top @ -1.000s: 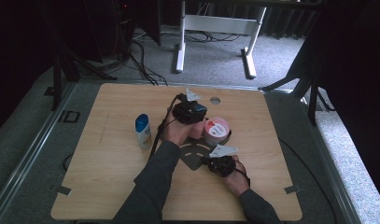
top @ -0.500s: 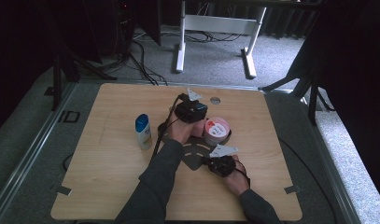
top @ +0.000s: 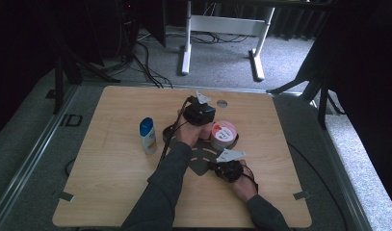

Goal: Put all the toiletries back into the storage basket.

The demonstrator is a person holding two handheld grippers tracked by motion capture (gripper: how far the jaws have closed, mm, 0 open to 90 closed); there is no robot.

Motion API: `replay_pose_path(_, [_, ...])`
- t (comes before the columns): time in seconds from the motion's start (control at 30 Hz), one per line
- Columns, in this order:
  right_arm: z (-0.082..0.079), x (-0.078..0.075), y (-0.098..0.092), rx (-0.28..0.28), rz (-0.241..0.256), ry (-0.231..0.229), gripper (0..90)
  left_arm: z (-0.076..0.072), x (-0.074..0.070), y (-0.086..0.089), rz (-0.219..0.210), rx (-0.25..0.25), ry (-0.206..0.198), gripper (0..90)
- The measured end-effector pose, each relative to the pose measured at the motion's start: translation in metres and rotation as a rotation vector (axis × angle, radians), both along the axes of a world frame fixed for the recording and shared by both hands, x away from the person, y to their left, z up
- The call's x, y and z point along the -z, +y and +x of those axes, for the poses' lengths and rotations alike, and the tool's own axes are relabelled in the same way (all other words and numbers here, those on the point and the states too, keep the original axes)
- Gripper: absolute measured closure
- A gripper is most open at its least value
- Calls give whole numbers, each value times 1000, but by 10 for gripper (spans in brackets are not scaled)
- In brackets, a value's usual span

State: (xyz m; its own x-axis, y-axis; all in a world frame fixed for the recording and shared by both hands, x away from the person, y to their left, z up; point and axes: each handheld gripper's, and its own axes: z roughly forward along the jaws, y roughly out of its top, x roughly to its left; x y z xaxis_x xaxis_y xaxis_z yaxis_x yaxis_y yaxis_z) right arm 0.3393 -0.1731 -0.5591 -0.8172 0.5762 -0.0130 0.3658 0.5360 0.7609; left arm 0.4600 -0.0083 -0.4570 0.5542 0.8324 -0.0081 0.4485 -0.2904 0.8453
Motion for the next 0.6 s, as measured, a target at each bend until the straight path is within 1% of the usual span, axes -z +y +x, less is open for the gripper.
replay_pose_path(0.03, [0,0,0,0,0,-1,900,1,0,-1,6,-1,1,532])
replay_pose_path(0.27, [0,0,0,-1,-2,-2,900,4,3,-1,0,-13,11,532])
replay_pose_path(0.53, [0,0,0,-1,-2,-1,900,5,7,-1,-12,-20,10,532])
replay_pose_path(0.6, [0,0,0,-1,-2,-1,900,5,8,-1,-9,-17,13,532])
